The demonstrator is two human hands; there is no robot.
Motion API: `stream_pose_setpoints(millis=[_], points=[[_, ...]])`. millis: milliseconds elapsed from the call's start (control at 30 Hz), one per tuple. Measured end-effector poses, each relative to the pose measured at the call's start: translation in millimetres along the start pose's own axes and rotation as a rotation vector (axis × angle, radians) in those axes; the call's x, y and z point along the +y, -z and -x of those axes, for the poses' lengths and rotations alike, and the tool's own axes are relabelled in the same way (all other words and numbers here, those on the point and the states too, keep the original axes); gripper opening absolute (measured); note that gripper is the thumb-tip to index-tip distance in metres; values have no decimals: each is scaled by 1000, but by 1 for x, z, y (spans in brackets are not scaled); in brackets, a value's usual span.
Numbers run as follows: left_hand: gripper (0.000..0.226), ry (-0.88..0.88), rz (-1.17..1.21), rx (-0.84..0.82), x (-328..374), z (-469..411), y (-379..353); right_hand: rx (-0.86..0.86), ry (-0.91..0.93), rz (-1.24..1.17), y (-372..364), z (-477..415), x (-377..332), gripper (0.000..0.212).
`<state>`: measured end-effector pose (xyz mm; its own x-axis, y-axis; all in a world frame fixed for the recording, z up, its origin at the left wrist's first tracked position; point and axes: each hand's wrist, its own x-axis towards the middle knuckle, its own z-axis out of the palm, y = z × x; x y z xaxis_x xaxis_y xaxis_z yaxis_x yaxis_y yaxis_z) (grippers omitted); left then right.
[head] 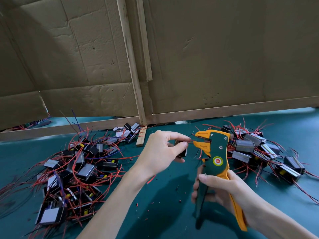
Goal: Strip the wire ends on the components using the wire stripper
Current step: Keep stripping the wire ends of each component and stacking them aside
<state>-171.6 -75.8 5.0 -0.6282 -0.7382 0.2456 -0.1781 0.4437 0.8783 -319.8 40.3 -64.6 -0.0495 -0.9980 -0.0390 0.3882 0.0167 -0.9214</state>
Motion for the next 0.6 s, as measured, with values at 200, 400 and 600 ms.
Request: stream_pose_setpoints(millis=[200, 400, 600], points=[[31, 26, -52, 55, 7, -11, 8, 8, -70, -76, 6, -7, 5, 50], [76, 33, 149, -49, 38, -59, -38, 43, -190, -161, 6, -8, 6, 31], [74, 137, -118, -371, 59, -85, -114, 63, -220, -224, 9, -9, 2, 35]])
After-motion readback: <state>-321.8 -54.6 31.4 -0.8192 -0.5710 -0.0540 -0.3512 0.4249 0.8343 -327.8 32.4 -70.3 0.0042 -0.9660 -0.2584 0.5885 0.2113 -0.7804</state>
